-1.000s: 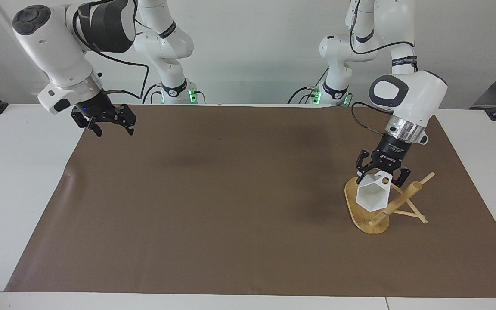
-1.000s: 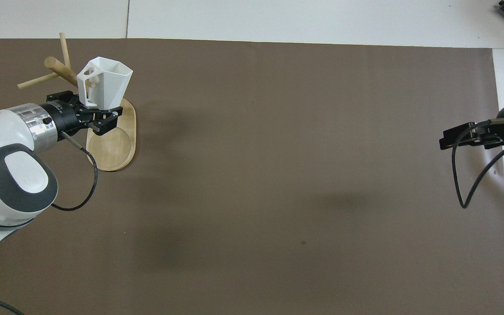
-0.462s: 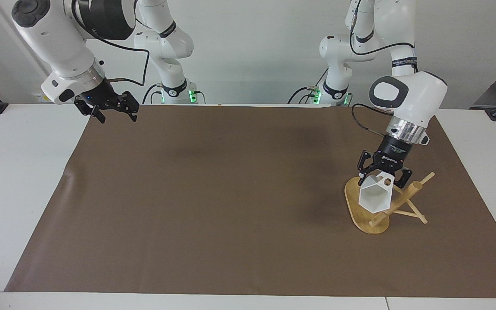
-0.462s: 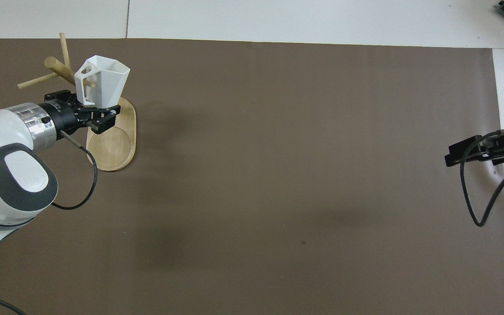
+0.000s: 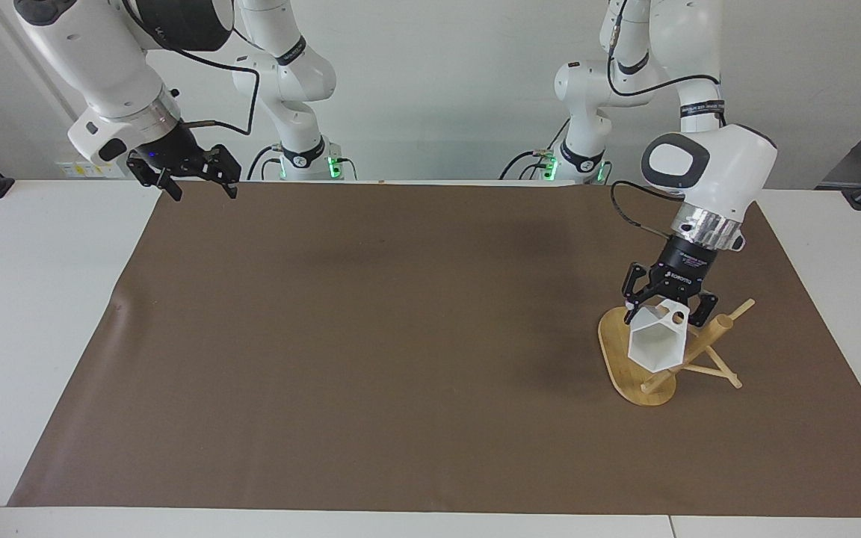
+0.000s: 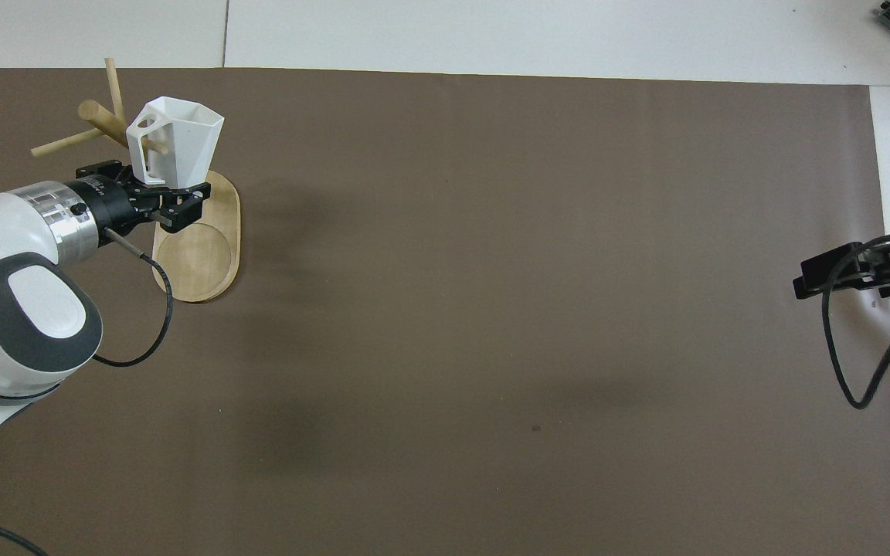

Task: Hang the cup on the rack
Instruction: 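Lower the mug onto a rack peg with the left gripper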

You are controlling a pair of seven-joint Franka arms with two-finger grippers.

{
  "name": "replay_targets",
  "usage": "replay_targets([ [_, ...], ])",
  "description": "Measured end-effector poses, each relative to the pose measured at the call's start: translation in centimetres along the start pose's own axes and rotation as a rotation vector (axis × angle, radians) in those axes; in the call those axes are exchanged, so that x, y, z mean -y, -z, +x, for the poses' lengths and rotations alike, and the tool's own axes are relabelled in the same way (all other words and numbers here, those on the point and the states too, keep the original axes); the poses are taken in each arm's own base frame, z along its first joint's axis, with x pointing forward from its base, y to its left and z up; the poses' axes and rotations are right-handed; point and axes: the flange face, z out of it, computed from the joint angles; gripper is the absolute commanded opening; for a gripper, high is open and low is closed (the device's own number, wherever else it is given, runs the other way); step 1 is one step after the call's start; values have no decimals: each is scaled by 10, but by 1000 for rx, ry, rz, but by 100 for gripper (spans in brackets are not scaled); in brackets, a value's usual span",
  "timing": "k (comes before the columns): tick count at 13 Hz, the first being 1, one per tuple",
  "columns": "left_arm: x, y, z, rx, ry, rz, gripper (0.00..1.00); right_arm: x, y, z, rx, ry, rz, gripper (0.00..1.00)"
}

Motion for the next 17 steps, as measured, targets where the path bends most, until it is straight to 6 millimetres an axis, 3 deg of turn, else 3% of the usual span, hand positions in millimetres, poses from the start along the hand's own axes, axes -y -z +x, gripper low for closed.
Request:
replay_targets([
  [9, -5, -4, 4, 1, 66, -16, 0, -7, 7, -5, -15, -14, 1, 100],
  [10, -5, -4, 4, 1, 71, -16, 27, -9, 7, -5, -16, -17, 1, 100],
  [11, -5, -4, 4, 1, 73, -17, 99, -11, 8, -4, -21, -20, 1, 100],
  [17, -14, -1, 7, -1, 87, -22, 100, -13, 11, -1, -54, -24, -1, 100],
])
